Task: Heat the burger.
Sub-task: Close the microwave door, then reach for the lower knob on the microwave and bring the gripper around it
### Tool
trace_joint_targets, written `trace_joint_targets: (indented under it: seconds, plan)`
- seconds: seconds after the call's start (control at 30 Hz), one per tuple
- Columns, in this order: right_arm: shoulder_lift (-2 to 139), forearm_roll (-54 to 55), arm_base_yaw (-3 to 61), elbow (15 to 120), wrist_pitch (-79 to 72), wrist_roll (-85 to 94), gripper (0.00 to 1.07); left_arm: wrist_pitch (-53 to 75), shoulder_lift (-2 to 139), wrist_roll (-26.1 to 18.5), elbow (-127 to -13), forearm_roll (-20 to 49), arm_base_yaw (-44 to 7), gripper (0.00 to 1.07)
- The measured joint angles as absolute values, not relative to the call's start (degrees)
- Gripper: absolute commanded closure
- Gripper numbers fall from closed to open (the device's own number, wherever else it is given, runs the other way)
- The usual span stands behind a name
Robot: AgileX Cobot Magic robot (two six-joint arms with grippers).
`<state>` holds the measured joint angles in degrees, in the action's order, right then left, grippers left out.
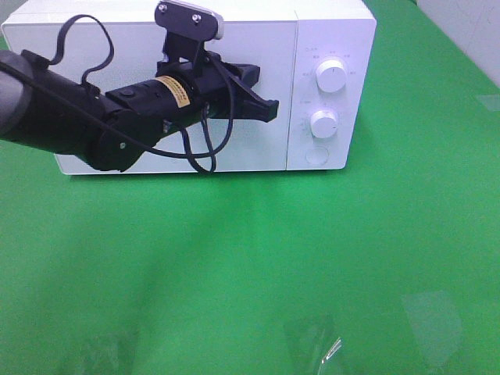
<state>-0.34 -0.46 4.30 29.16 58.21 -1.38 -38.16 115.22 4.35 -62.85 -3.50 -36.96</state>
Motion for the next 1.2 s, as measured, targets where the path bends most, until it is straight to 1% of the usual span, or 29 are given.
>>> trace_joint_targets:
  seconds: [0.03, 0.07, 0.1, 0.13, 0.17, 0.23, 0.27, 0.3, 0.4, 0.47, 0.5, 0.6, 0.67, 0.7, 0.73, 0.77, 0.8, 0.83, 0.87, 0.9, 0.93, 0.97, 1.0, 1.03, 1.07, 1.1, 1.13, 1.17, 1.2]
  plan:
    - [-0.3, -0.5, 4.3, 29.2, 58.2, -1.4, 0.31, -38.2, 115.2, 4.4, -62.9, -3.5, -37.0, 1.07]
    - [-0.3, -0.5, 4.3, 29.2, 58.2, -1.4, 0.31, -38.2, 113.6, 4.4, -60.6, -2.1, -37.5, 1.03]
    - [-0.3, -0.5, 4.3, 29.2, 58.2, -1.4, 0.31, -38.2, 113.6, 4.4, -60.6, -2.1, -37.5, 1.03]
    - [-0.3, -0.5, 4.3, 29.2, 58.2, -1.4, 0.31, -38.2, 111.6, 4.4, -57.8, -1.6, -38.6, 0.86]
    - [-0.3, -0.5, 4.3, 29.2, 58.2, -1.4, 0.31, -38.2, 111.6, 4.4, -57.8, -1.6, -38.6, 0.86]
    - [-0.3, -0.5, 4.3, 29.2, 58.2, -1.4, 0.31, -38.2, 109.0, 4.4, -52.1, -3.4, -41.3, 0.22]
    - [-0.3, -0.5, 4.3, 29.2, 58.2, -1.4, 0.31, -38.2, 109.0, 4.4, -52.1, -3.4, -41.3, 0.22]
    - [-0.3, -0.5, 4.3, 29.2, 58.2, -1.4, 0.31, -38.0, 108.2, 4.4, -49.8, -4.1, -42.4, 0.05]
    - [-0.3, -0.5, 4.3, 29.2, 58.2, -1.4, 0.31, -36.8, 107.1, 4.6, -47.3, -4.2, -43.3, 0.08]
    - [-0.3, -0.5, 4.3, 29.2, 58.2, -1.4, 0.31, -33.9, 105.7, 5.4, -45.7, -4.2, -44.1, 0.10]
    - [-0.3, -0.5, 4.3, 29.2, 58.2, -1.4, 0.31, -28.0, 103.7, 6.5, -45.1, -4.2, -44.5, 0.12]
    - [-0.3, -0.5, 4.3, 29.2, 58.2, -1.4, 0.31, -24.6, 102.6, 6.9, -45.1, -4.2, -44.7, 0.12]
    - [-0.3, -0.5, 4.3, 29.2, 58.2, -1.4, 0.31, -11.6, 98.7, 7.7, -46.1, -4.1, -44.3, 0.12]
    - [-0.3, -0.5, 4.3, 29.2, 58.2, -1.4, 0.31, -11.6, 98.7, 7.7, -46.1, -4.1, -44.3, 0.12]
    - [-0.3, -0.5, 4.3, 29.2, 58.2, -1.4, 0.31, -5.4, 97.0, 7.7, -47.0, -4.1, -43.4, 0.12]
    - [-0.3, -0.5, 4.3, 29.2, 58.2, -1.4, 0.31, -5.4, 97.0, 7.7, -47.0, -4.1, -43.4, 0.12]
    - [-0.3, -0.5, 4.3, 29.2, 58.2, -1.4, 0.31, 2.1, 95.2, 7.8, -48.1, -4.1, -41.9, 0.12]
    - [-0.3, -0.5, 4.3, 29.2, 58.2, -1.4, 0.31, 2.1, 95.2, 7.8, -48.1, -4.1, -41.9, 0.12]
    - [-0.3, -0.5, 4.3, 29.2, 58.2, -1.4, 0.31, 6.1, 94.7, 7.8, -48.7, -4.0, -41.3, 0.12]
    - [-0.3, -0.5, 4.3, 29.2, 58.2, -1.4, 0.31, 13.6, 93.6, 7.8, -49.6, -4.0, -39.9, 0.12]
    - [-0.3, -0.5, 4.3, 29.2, 58.2, -1.4, 0.31, 13.6, 93.6, 7.8, -49.6, -4.0, -39.9, 0.12]
    - [-0.3, -0.5, 4.3, 29.2, 58.2, -1.4, 0.31, 20.7, 92.5, 7.5, -50.0, -4.6, -38.3, 0.12]
    - [-0.3, -0.5, 4.3, 29.2, 58.2, -1.4, 0.31, 20.7, 92.5, 7.5, -50.0, -4.6, -38.3, 0.12]
    - [-0.3, -0.5, 4.3, 29.2, 58.2, -1.4, 0.31, 24.9, 91.7, 6.9, -50.1, -6.2, -37.1, 0.12]
    - [-0.3, -0.5, 4.3, 29.2, 58.2, -1.4, 0.31, 24.9, 91.7, 6.9, -50.1, -6.2, -37.1, 0.12]
    - [-0.3, -0.5, 4.3, 29.2, 58.2, -1.4, 0.31, 29.4, 90.8, 6.6, -50.2, -7.4, -36.1, 0.12]
    - [-0.3, -0.5, 4.3, 29.2, 58.2, -1.4, 0.31, 29.4, 90.8, 6.6, -50.2, -7.4, -36.1, 0.12]
    - [-0.3, -0.5, 4.3, 29.2, 58.2, -1.4, 0.31, 34.7, 90.0, 6.6, -50.5, -7.6, -35.4, 0.12]
    - [-0.3, -0.5, 4.3, 29.2, 58.2, -1.4, 0.31, 34.7, 90.0, 6.6, -50.5, -7.6, -35.4, 0.12]
